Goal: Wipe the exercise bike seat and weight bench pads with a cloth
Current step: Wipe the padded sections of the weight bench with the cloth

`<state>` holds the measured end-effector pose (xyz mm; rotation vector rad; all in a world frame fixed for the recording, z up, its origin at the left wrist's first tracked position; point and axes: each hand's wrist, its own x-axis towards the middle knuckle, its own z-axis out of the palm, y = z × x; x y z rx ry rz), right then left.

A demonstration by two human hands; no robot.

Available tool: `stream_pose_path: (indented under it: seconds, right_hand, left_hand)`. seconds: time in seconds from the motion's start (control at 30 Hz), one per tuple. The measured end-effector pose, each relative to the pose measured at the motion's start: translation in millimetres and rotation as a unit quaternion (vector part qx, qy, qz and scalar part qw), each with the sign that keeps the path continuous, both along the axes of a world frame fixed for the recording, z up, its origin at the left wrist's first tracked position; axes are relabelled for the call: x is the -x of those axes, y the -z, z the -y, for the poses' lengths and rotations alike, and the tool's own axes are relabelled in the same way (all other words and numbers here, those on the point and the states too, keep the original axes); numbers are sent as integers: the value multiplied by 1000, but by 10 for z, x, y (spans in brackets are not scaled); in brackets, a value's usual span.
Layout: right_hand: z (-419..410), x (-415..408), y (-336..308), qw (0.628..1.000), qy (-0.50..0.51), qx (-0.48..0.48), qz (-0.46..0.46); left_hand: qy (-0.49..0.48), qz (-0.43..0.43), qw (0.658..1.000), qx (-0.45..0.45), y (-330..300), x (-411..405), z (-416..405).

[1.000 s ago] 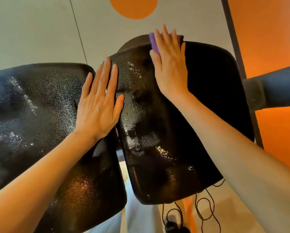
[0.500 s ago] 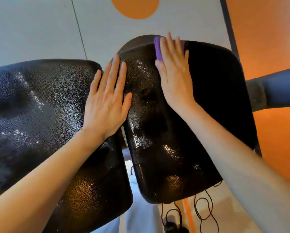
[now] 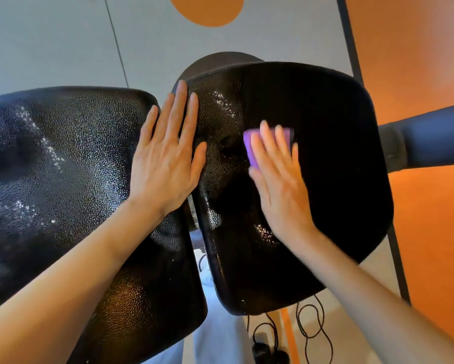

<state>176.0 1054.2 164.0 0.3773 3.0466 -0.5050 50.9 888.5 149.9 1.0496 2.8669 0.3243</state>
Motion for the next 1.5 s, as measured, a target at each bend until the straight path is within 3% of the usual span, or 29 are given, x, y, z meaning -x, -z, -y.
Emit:
stream_pose_path:
  seconds: [0.07,0.23,0.3,0.43,0.5,0.63,0.7,0.83,0.9,1.03,1.23,1.4,1.5]
  right_hand:
    - [20,-133,18,1000,-4,-8,16]
    - [-205,1230,42,997,66,-35,-38]
    - [-162,990,80,998,51,-16,-42]
    - [184,-260,-9,1000,18,-2,24]
    - [129,-25,21,1000,21,9,4]
    - [-99,1240,52,996,69,-29,-45]
    - [-40,1122,99,996,70,-21,-53]
    - [333,-166,-1,1000,2,13,9]
    - [273,64,20,1000,3,18,-13]
    - [70,1329,28,997,47,-37,-48]
    - [374,14,4,1000,8,5,1]
    - [164,1181,36,997,53,-31,-41]
    - [191,1060,61,997,48,-26,-49]
  left_hand:
    - [-2,0,1000,0,1,1,8]
    - [1,-8,1000,4,17,-12,2]
    - [4,-12,1000,-1,11,-11,-7]
    - [2,-7,1000,-7,0,-12,8]
    - [4,-11,1000,-5,-2,-8,11]
    - [6,-16,1000,0,8,-13,6]
    - [5,-19,1000,-2,14,-13,5]
    - [6,-9,1000,-10,-2,-6,8]
    - [4,-10,1000,-11,-8,-3,10]
    - [3,-15,1000,-8,12,-8,7]
    - [-3,4,1000,-22,-7,24,12]
    - [13,22,999,-30,-94,-40,107]
    - [-1,22,1000,-11,-120,-164,276]
